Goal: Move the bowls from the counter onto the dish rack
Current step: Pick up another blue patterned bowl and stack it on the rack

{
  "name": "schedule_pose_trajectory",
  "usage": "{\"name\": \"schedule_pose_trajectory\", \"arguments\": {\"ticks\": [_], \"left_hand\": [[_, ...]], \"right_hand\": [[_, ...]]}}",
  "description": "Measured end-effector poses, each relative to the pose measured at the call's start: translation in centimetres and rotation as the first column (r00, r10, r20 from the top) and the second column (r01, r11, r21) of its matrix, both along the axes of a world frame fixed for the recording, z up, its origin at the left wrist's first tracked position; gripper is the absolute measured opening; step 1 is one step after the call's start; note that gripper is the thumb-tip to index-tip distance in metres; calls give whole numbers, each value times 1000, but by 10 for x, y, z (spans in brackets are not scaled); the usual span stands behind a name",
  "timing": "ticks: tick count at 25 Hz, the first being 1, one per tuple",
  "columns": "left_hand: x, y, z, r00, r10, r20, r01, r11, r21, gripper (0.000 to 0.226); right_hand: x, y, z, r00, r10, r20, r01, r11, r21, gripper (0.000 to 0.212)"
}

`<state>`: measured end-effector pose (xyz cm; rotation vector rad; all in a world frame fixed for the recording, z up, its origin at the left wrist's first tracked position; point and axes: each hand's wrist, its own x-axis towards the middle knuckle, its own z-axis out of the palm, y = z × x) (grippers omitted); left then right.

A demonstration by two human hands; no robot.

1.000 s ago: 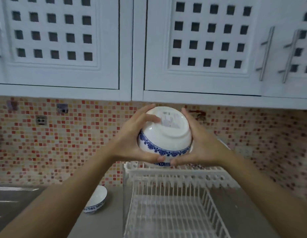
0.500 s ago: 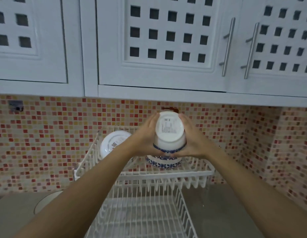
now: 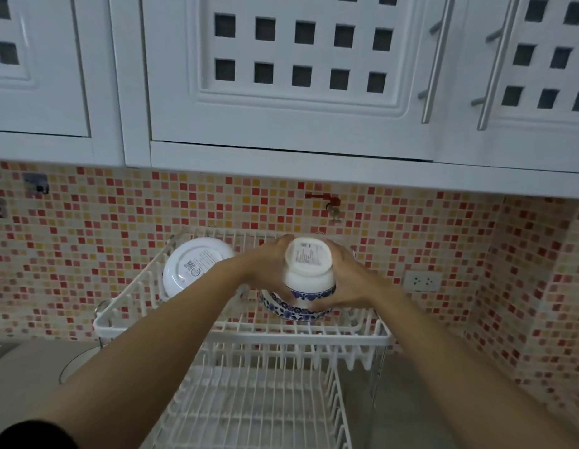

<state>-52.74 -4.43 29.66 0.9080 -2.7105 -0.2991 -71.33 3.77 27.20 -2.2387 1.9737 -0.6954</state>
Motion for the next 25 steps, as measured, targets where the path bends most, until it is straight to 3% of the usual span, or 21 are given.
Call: {"name": "schedule_pose_trajectory", "arguments": {"ticks": [13,21,25], "left_hand": [[-9,-10,13,988,-22,153,-13,975,221,96],[-12,-15,14,982,-22,187,-34,956,292,97],[-14,-25,12,975,-30,220,-35,957,286,111]], "right_hand": [[-1,-22,8,999,-35,10,31,969,243,121],[-4,-27,9,998,-53,43,40,962,270,128],[-1,-26,14,997,-31,67,12,965,263,111]]}}
